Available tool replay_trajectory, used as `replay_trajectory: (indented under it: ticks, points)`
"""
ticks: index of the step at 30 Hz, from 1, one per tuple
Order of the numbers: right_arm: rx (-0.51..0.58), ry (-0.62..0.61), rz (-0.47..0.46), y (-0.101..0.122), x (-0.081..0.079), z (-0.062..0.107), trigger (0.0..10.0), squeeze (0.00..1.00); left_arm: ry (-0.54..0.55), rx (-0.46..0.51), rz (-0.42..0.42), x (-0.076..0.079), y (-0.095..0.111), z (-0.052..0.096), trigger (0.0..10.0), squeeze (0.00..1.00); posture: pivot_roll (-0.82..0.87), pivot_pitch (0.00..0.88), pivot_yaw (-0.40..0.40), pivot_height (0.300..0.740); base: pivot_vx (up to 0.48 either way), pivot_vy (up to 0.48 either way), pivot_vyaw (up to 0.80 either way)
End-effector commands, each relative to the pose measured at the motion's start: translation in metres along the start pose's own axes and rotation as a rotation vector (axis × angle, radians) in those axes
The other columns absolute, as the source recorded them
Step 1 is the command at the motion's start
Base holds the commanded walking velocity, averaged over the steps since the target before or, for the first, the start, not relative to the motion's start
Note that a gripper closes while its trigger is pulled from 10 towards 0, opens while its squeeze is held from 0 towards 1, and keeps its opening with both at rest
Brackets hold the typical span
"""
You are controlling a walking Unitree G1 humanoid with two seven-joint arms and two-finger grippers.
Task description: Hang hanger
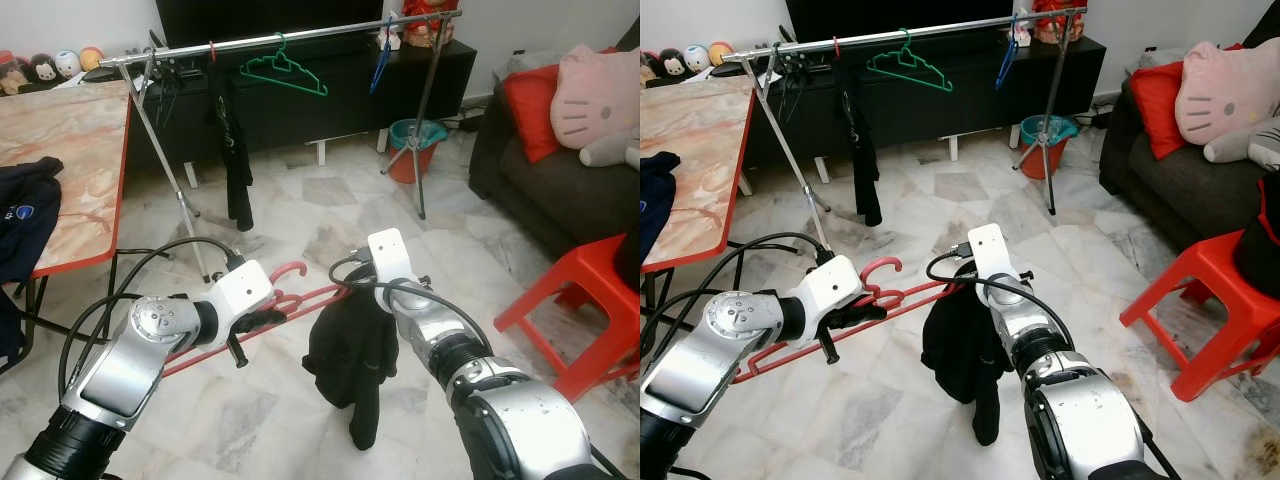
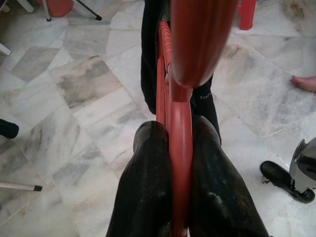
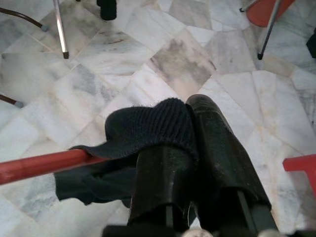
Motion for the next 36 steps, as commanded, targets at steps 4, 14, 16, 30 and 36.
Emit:
replay_trajectory:
  ticks: [4,14,16,30,36]
  points:
    - [0.064,0.029,-0.019,0.023,-0.009,0.0,10.0,0.0,-0.014,0.013,-0.002,0.003,0.007,-0.004,10.0,0.0,0.11,0.0,-0.013,0.74,0.0,0.0,0.0]
    - [0.093,0.043,-0.019,0.035,-0.01,0.0,10.0,0.0,-0.095,0.046,0.002,0.015,0.015,-0.005,10.0,0.0,0.11,0.0,-0.008,0.74,0.0,0.0,0.0]
    - [0.108,0.046,-0.022,0.042,-0.01,0.001,10.0,0.0,-0.094,0.046,0.003,0.016,0.015,-0.007,10.0,0.0,0.11,0.0,-0.007,0.74,0.0,0.0,0.0]
    - [0.131,0.05,-0.06,0.052,-0.014,0.002,10.0,0.0,0.038,-0.016,-0.018,0.004,0.011,-0.018,10.0,0.0,0.1,0.0,-0.008,0.74,0.0,0.0,0.0]
    - [0.126,0.063,-0.073,0.051,-0.018,0.002,10.0,0.0,0.046,0.0,-0.021,0.004,0.014,-0.02,10.0,0.0,0.1,0.0,-0.01,0.74,0.0,0.0,0.0]
Point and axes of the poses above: a point about 5 cm out from each wrist's last joint towards the gripper, its own z axis pointing back from the gripper into the wrist, its own y axis along the axis of the wrist's last joint, x = y × z, the point moved 3 cm from there along -z, pointing out of the wrist towards the gripper, and after that the axes turned 2 degrees about -z, right-handed, at the moved point
